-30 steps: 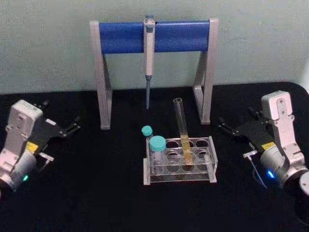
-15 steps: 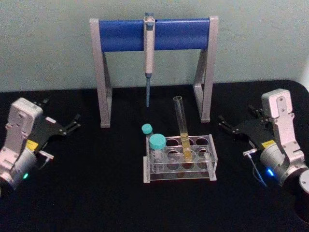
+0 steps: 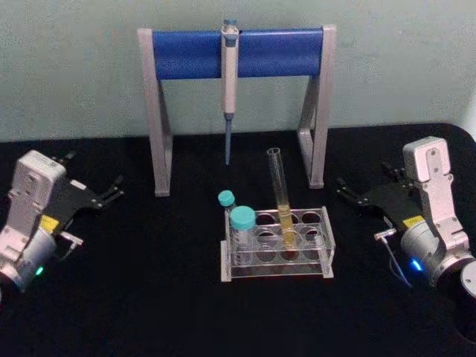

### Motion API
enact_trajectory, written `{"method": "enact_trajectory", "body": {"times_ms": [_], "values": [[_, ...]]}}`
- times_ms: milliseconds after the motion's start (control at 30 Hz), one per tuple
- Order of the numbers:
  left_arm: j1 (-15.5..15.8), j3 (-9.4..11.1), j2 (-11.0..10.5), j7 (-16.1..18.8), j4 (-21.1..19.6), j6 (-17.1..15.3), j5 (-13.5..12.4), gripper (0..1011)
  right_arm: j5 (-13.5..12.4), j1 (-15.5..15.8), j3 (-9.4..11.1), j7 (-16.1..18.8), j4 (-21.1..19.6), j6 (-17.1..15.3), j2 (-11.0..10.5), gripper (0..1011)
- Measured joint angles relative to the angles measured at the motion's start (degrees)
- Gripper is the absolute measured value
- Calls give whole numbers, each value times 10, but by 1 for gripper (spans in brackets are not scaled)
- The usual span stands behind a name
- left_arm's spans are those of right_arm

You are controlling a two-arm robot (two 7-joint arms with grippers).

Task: Pick up the test tube from the test tube rack, shake it, then place it back into the test tube rack.

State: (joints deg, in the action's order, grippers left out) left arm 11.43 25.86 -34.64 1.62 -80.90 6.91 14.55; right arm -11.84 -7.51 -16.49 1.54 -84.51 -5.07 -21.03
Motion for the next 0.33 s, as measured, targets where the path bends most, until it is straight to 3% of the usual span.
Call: {"method": "enact_trajectory", "body": {"times_ms": [333], "values": [[0, 0, 0, 0, 0, 0, 0, 1002, 0, 0, 0, 0, 0, 0, 0, 1000]]}}
